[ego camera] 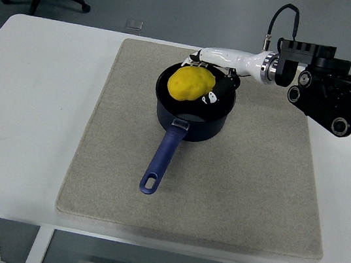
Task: Put the potato in the blue pot
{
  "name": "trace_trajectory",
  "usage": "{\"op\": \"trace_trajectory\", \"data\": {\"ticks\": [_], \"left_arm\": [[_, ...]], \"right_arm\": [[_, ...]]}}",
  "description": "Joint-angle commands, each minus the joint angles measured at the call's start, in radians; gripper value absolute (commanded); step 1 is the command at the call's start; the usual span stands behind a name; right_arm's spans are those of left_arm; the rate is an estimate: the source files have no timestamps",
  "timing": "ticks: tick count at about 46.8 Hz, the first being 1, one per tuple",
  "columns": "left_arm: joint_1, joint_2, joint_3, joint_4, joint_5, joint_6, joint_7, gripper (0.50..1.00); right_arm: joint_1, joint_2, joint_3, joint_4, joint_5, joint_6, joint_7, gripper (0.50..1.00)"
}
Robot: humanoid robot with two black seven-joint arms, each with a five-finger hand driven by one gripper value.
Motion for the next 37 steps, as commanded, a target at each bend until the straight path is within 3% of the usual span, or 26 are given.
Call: {"op": "trace_trajectory", "data": {"ticks": [1,24,37], "left_arm": [[0.000,0.000,0.000,0.000,0.000,0.000,0.000,0.994],[0.000,0.000,0.000,0.000,0.000,0.000,0.000,0.996],[0.001,0.000,0.000,0.000,0.000,0.000,0.000,0.994]], "right_arm": [[-0.002,-0.005,0.001,-0.001,-0.001,0.000,0.000,0.930],[-0.006,-0.051,0.015,-0.001,0.013,-0.015,-0.003,0.930],[-0.012,-0.077,0.013,-0.025,0.341,-0.014,-0.005,0.930]]}}
